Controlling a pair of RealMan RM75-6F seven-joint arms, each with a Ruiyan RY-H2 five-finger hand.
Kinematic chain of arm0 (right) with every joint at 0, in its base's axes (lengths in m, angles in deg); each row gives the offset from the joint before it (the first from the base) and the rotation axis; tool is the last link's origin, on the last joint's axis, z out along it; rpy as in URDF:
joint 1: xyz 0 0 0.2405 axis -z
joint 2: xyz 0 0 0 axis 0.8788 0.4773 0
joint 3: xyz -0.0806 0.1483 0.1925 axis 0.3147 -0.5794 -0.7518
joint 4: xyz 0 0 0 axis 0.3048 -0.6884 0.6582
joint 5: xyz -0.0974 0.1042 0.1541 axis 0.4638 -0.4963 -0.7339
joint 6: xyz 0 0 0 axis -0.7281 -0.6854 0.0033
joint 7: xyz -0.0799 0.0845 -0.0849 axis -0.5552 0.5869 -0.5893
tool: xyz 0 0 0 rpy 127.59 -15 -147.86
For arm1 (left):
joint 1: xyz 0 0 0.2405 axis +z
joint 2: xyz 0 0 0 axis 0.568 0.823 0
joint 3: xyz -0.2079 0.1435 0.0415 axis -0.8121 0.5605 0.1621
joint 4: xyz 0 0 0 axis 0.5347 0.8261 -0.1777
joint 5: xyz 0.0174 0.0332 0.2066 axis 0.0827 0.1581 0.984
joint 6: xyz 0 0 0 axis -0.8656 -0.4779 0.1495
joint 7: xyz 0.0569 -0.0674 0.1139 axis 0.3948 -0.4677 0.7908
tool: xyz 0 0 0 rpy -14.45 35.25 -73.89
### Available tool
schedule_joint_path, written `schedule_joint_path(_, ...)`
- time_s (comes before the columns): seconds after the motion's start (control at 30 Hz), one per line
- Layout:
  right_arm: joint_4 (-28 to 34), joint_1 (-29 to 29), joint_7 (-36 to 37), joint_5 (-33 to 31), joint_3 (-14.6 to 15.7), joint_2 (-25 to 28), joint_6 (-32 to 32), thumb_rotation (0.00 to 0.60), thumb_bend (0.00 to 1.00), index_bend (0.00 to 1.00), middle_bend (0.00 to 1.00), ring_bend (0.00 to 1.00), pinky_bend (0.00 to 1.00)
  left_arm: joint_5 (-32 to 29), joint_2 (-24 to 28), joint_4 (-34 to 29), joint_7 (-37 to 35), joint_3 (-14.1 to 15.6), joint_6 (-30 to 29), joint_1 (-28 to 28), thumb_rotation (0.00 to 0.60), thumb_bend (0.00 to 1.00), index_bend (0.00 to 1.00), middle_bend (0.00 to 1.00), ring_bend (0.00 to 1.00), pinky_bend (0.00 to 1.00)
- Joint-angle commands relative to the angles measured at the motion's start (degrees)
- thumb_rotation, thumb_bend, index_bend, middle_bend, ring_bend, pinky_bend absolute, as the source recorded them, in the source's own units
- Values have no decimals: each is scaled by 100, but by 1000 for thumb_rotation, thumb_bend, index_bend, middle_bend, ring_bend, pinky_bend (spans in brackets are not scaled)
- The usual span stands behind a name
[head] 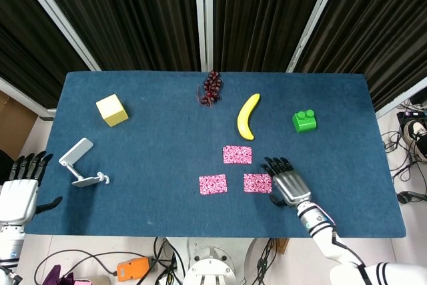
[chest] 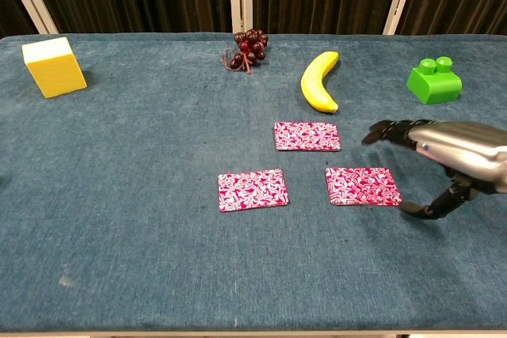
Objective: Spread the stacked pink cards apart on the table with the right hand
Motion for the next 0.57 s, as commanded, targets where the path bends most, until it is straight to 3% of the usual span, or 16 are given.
schedule_joint_path(0.03, 150, 292, 436, 407, -86, 382, -539, 600, 491, 129, 65, 0, 0, 1, 2, 6, -9, -10, 6, -13, 600, 50, 88, 64, 0, 12)
schedule_joint_path(0.27, 388, 1139, 1651, 836, -258, 1333, -1783, 600, 490, 126, 65, 0, 0, -32, 9, 1, -41, -56, 30, -58, 600, 50, 88, 64, 0, 12)
schedule_joint_path(0.57, 181, 2044, 2696, 1323, -99, 1768, -2635, 600, 491, 97, 44, 0, 0, -112, -72, 80, -75, -88, 126, -116, 600, 50, 88, 64, 0, 12)
